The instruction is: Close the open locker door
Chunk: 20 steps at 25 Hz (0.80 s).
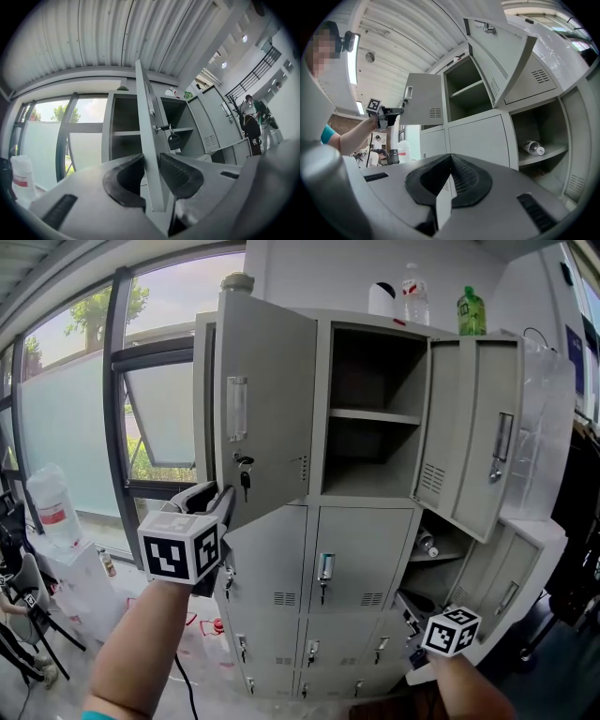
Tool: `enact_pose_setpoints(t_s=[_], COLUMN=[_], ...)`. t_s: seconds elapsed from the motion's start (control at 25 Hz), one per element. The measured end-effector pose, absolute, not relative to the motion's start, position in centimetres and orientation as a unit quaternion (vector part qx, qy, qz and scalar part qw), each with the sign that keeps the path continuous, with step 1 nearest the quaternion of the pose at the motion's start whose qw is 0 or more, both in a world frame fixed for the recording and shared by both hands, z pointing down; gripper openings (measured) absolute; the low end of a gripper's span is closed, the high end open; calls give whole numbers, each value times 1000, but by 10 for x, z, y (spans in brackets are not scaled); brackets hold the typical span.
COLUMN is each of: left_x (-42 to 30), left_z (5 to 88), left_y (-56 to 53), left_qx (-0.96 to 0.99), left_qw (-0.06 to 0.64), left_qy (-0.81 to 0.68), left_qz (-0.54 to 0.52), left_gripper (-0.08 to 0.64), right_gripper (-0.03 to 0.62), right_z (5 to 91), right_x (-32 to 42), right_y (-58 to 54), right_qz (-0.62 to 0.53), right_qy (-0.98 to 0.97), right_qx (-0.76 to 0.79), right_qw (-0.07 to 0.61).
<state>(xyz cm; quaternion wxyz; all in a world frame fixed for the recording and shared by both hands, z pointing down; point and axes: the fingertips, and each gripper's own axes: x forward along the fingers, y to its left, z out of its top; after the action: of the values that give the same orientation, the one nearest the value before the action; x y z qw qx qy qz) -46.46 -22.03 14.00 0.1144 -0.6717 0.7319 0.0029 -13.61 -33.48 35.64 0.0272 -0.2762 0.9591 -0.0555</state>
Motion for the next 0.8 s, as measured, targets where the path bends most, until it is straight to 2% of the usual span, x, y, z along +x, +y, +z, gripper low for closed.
enact_pose_setpoints(t_s=[0.8], left_x=[-533], left_z=[140], left_y=[-250], left_qx=[-672], left_qw=[95], left_qy=[735], left_qz=[-11], left_gripper=[114], right_gripper=[-2], right_z=[365], right_x=[-142], right_y=[-309], right_qz=[-64], right_qy=[945], right_qx=[-321], right_qw=[29])
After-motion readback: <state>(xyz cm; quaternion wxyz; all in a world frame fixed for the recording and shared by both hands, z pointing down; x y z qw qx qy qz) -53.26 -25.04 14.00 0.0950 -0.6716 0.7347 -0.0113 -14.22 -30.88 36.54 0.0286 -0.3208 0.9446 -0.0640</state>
